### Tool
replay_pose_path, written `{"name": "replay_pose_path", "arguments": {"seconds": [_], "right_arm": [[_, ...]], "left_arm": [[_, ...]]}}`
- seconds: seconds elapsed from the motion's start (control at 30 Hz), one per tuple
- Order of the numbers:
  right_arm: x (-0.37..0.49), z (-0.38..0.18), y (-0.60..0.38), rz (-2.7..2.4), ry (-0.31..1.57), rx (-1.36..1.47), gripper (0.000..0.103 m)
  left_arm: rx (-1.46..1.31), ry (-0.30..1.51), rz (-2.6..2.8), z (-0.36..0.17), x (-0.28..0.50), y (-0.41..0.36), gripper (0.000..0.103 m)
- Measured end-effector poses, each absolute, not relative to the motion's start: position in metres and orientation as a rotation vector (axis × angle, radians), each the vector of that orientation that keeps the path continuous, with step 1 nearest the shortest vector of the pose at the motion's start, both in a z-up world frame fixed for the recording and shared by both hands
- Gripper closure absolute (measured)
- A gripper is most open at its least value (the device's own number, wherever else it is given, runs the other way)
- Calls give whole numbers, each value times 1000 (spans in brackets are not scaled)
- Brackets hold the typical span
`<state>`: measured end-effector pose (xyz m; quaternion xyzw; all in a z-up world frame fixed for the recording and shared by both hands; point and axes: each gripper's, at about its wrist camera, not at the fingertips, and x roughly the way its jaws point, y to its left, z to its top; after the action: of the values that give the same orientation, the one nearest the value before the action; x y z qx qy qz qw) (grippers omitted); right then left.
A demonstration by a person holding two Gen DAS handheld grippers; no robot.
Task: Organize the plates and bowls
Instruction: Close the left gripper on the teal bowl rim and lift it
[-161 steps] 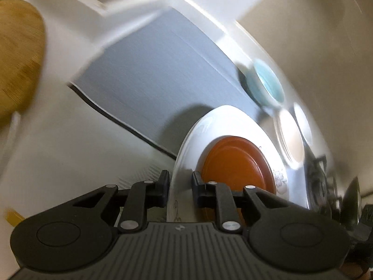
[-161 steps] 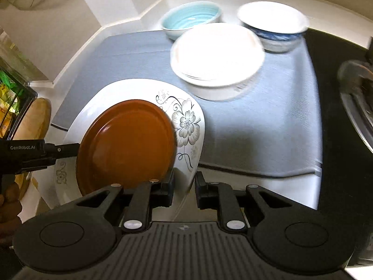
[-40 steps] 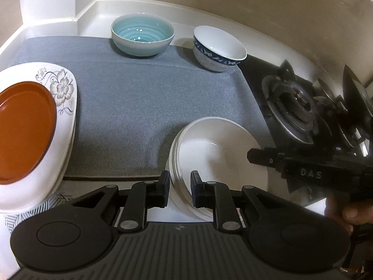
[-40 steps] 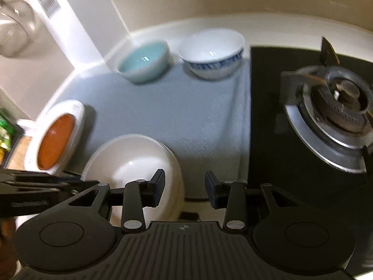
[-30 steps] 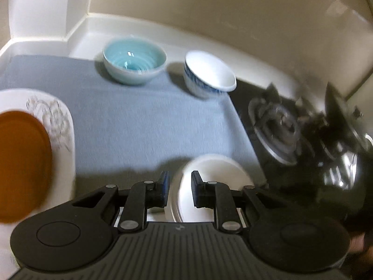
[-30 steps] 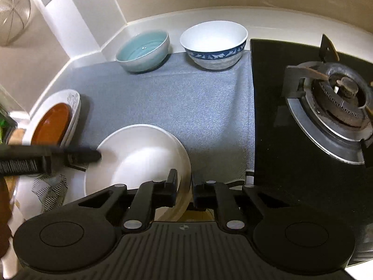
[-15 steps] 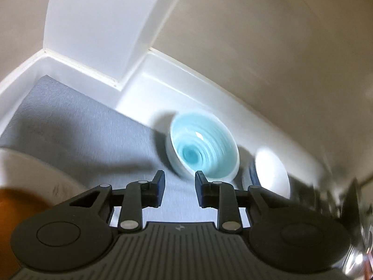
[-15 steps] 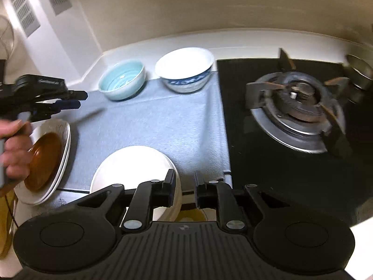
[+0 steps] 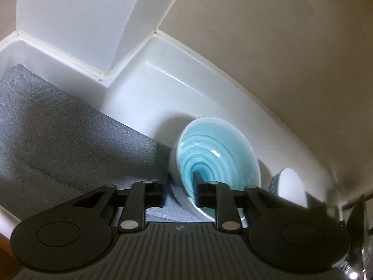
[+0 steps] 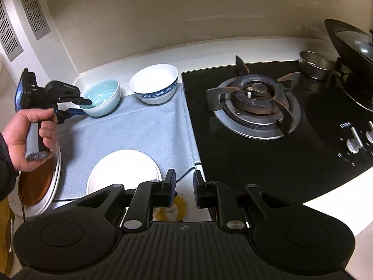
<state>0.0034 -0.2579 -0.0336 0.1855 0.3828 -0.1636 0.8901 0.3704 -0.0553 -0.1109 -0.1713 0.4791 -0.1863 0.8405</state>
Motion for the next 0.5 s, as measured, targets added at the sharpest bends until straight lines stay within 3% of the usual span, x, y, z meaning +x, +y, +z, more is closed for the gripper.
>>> {"name": "replay_pose_path", "arguments": {"seconds": [0.5], "right_arm": [[91,-39,-271,-99,809,377,85]], "left_arm": [[-168,1180,-620,-106,316,-49,83]]}}
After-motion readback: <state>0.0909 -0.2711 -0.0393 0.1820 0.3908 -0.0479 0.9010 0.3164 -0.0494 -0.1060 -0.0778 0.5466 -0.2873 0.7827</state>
